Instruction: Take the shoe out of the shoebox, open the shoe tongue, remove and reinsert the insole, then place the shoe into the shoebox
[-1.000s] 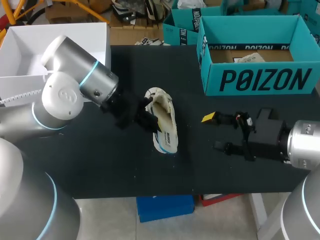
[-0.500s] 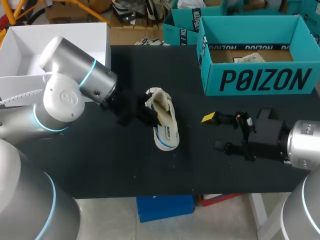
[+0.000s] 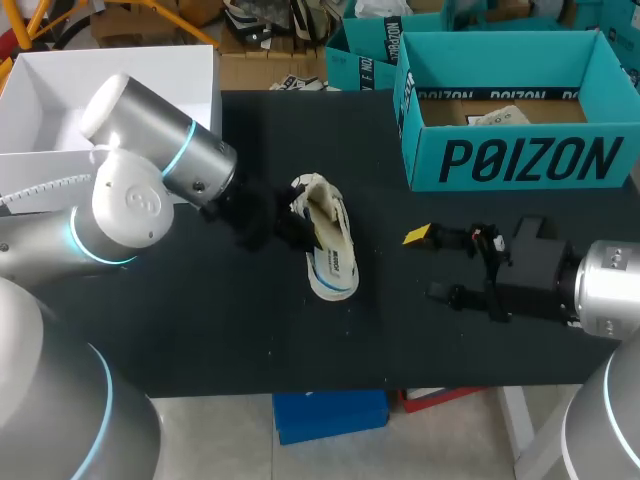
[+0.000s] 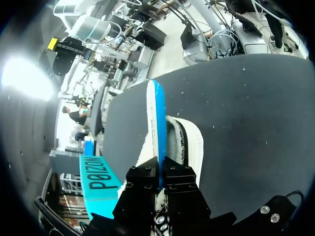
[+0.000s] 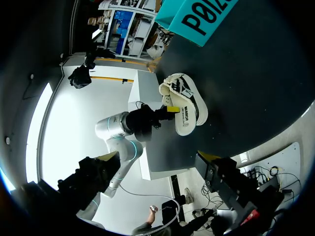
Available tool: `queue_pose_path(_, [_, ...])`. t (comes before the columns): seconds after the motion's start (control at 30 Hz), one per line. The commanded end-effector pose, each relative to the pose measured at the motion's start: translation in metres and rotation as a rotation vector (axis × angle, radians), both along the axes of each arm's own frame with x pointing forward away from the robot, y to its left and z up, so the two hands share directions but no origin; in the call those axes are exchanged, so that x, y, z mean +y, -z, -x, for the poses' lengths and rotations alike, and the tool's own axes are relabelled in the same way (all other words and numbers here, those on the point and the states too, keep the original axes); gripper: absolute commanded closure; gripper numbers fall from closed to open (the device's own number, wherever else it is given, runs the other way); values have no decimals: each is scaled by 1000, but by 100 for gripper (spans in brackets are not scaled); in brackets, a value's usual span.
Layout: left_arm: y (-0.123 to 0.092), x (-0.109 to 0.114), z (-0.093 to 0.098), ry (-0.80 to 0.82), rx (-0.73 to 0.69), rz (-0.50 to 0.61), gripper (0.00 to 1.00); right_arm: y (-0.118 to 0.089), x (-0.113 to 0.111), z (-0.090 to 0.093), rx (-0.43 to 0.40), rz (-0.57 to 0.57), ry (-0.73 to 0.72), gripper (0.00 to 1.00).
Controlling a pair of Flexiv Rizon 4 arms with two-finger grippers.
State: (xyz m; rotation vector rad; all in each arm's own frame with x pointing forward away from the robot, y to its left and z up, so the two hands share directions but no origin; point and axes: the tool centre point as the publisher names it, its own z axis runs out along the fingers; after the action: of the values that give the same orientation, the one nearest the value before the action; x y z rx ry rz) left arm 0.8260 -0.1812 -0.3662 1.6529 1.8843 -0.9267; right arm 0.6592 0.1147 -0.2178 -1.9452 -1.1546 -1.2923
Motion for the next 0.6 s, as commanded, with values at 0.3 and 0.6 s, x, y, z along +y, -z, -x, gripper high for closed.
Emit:
queue_pose_path(0.3, [-15, -4, 22, 54, -4, 26, 19, 0, 1, 0, 0, 1, 1, 0])
queue_pose_path(0.6, [-13, -9, 42, 97, 16, 37, 52, 0, 1, 0, 0, 1, 1, 0])
